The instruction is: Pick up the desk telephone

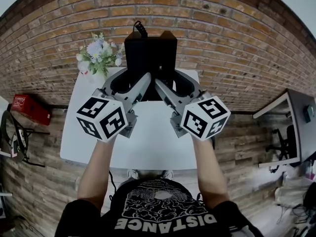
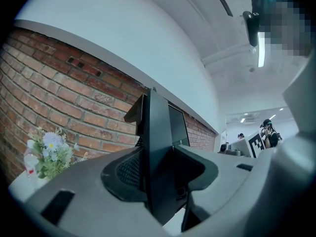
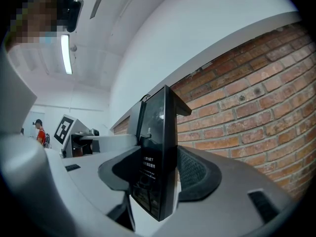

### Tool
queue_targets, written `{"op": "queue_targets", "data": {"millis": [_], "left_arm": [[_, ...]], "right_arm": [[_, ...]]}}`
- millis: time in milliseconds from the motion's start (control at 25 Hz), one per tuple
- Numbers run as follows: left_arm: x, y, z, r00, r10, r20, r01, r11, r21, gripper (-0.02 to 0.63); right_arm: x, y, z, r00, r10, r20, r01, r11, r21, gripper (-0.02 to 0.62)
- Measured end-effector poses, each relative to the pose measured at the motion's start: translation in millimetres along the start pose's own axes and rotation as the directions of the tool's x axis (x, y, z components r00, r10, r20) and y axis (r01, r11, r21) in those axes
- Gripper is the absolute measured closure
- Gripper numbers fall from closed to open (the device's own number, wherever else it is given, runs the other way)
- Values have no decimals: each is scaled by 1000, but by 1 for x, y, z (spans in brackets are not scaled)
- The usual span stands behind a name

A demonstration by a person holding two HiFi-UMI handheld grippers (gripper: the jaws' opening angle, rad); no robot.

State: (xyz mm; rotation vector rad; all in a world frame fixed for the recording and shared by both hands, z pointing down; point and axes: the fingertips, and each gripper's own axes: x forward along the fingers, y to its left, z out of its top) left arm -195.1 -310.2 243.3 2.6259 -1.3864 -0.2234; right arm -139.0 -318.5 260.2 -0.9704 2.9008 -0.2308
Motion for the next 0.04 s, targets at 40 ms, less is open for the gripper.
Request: {"op": "queue_targets", "data": {"millis": [40], "left_arm": [[0,1,0,1000,0,-1,0,1000,-1,422]], "right_arm": [[0,0,-1,1000,0,-1,0,1000,0,371]]}}
